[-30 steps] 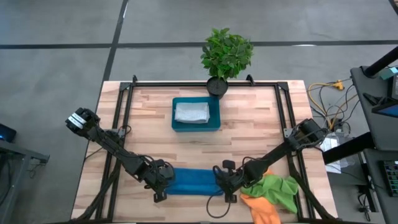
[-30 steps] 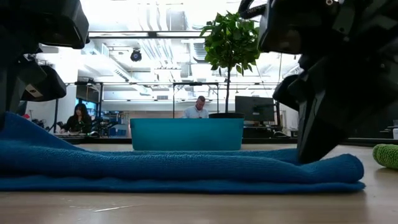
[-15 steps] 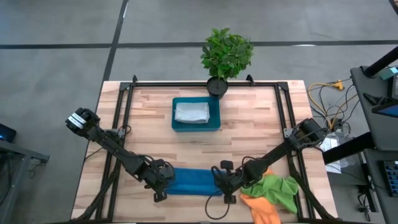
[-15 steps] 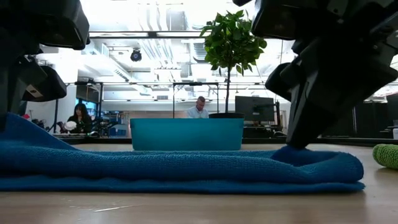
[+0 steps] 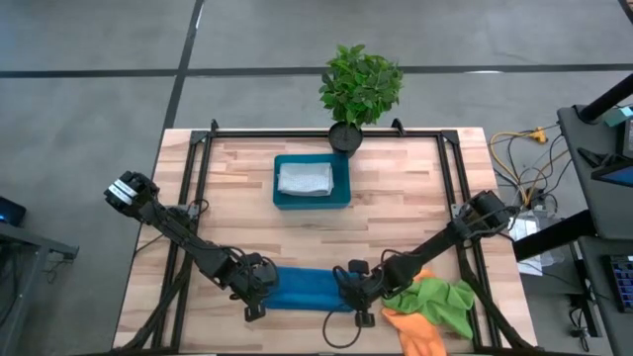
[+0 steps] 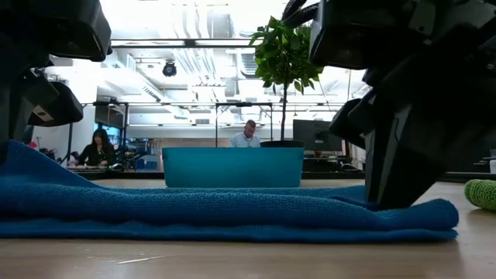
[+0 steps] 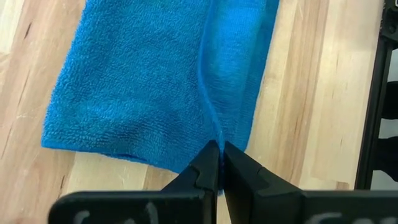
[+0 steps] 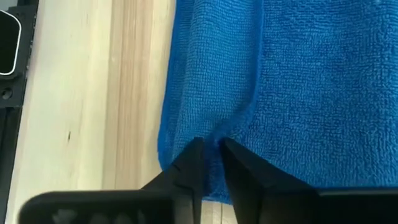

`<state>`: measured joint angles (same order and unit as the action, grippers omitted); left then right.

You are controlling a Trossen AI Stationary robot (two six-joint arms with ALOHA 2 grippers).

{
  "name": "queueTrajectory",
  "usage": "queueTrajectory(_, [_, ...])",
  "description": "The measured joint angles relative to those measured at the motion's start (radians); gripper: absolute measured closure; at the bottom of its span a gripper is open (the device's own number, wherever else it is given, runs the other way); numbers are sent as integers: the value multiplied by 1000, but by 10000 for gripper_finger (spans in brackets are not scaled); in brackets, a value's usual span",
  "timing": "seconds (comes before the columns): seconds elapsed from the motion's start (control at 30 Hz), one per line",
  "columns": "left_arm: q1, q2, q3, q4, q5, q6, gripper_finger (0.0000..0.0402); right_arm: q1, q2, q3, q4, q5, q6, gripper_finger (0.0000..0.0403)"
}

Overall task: Fold microfiber towels
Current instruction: Fold the blue microfiber towel

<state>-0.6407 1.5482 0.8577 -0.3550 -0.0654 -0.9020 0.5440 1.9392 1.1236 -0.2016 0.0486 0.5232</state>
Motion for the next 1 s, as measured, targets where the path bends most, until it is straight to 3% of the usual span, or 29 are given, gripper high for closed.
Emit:
queueTrajectory(0.27, [0, 0, 0, 2, 0, 0, 402, -1, 0, 0, -3, 2, 9, 315])
queueTrajectory(0.53, [0, 0, 0, 2, 0, 1, 402, -14, 0, 0, -50, 21, 89, 386])
queueTrajectory(1.0, [0, -83, 3, -65, -24, 30, 402, -14, -85, 44, -151, 67, 70, 394])
